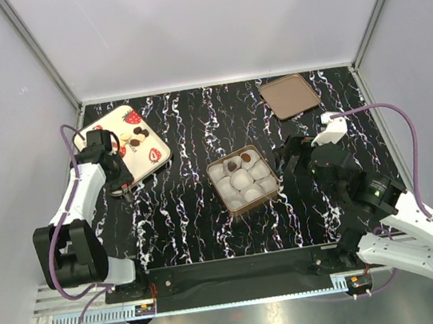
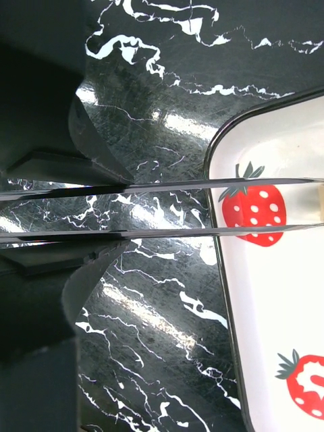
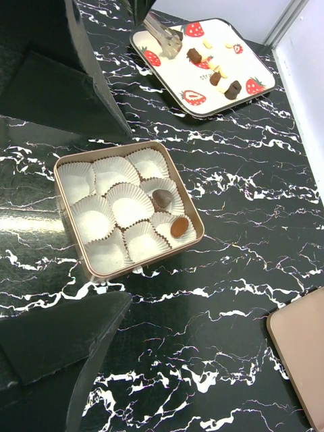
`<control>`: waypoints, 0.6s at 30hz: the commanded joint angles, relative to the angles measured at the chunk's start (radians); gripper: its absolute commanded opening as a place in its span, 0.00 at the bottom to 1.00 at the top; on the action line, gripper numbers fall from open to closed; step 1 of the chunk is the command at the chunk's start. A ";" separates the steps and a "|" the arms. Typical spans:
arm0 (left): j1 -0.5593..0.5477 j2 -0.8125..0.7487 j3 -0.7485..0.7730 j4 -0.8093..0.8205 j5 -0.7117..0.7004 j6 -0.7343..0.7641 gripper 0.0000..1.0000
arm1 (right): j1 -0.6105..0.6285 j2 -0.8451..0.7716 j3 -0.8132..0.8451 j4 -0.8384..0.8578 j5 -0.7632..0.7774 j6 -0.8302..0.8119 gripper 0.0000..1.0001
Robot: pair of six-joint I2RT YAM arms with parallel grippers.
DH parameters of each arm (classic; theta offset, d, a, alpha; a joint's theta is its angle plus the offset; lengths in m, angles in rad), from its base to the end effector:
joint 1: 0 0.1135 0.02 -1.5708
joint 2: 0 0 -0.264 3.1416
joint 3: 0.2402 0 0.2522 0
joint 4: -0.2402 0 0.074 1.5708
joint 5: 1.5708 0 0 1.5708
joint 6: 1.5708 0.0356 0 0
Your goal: Pack the chocolate
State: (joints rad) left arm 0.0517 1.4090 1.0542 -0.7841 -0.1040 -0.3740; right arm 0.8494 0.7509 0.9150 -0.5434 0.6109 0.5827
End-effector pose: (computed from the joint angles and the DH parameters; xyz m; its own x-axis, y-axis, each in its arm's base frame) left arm 0.2733 0.0178 0.2459 -0.8096 -0.4057 -0.4241 -0.4196 0.9054 -0.0652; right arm 0.1175 0.1027 0.3546 -0.3490 0.2857 -0.8925 -0.0852 0.9388 0.3338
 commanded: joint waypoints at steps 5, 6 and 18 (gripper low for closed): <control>-0.004 -0.061 0.061 -0.010 0.049 0.027 0.33 | -0.006 -0.002 0.005 0.026 0.024 0.005 1.00; -0.006 -0.070 0.064 -0.012 0.050 0.029 0.33 | -0.006 -0.002 0.005 0.026 0.023 0.006 1.00; -0.091 -0.111 0.145 -0.061 0.081 0.023 0.31 | -0.006 0.019 0.016 0.025 0.024 0.016 1.00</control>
State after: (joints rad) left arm -0.0048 1.3468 1.1404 -0.8463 -0.0624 -0.3626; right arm 0.8494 0.7647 0.9150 -0.5430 0.6106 0.5854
